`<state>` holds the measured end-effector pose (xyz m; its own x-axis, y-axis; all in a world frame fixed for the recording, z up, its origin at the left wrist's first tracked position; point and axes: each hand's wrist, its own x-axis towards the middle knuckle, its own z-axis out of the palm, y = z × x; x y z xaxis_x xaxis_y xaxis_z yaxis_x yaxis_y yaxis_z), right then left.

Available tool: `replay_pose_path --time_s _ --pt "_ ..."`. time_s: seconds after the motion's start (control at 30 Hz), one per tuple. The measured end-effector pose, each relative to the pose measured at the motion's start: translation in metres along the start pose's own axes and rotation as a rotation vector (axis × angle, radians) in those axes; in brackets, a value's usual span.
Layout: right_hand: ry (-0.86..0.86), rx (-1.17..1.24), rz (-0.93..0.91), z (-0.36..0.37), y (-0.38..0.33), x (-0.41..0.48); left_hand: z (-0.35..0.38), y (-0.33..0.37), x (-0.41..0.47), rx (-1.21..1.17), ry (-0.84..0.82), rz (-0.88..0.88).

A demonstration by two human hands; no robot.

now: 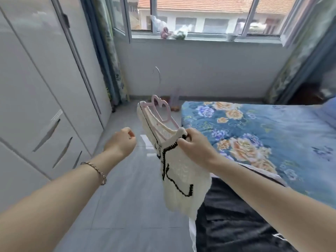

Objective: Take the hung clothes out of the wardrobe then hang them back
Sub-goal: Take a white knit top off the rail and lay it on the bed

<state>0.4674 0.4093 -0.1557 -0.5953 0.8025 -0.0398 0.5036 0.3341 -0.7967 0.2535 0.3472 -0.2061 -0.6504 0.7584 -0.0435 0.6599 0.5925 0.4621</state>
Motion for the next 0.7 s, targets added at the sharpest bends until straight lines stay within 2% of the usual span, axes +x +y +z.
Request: replay_pose_path --time_s 0.3,0.43,0.53,0.7 --pt "0.389 0.179 0.211 -0.032 0.051 -0.03 0.063 0.087 0.036 -0.008 -0.222 0.315" --pt "0.579 0.177 0.279 -0.056 0.074 -0.045 0.09 0.119 0.033 0.041 -0.316 0.437" --pt "0.675 0.194 0.353 -0.078 0.101 -0.067 0.109 0.143 0.023 0.064 -0.366 0.503" --pt "0.739 0.058 0.499 -0.122 0.185 -0.102 0.144 0.188 0.003 0.129 -0.443 0.612"
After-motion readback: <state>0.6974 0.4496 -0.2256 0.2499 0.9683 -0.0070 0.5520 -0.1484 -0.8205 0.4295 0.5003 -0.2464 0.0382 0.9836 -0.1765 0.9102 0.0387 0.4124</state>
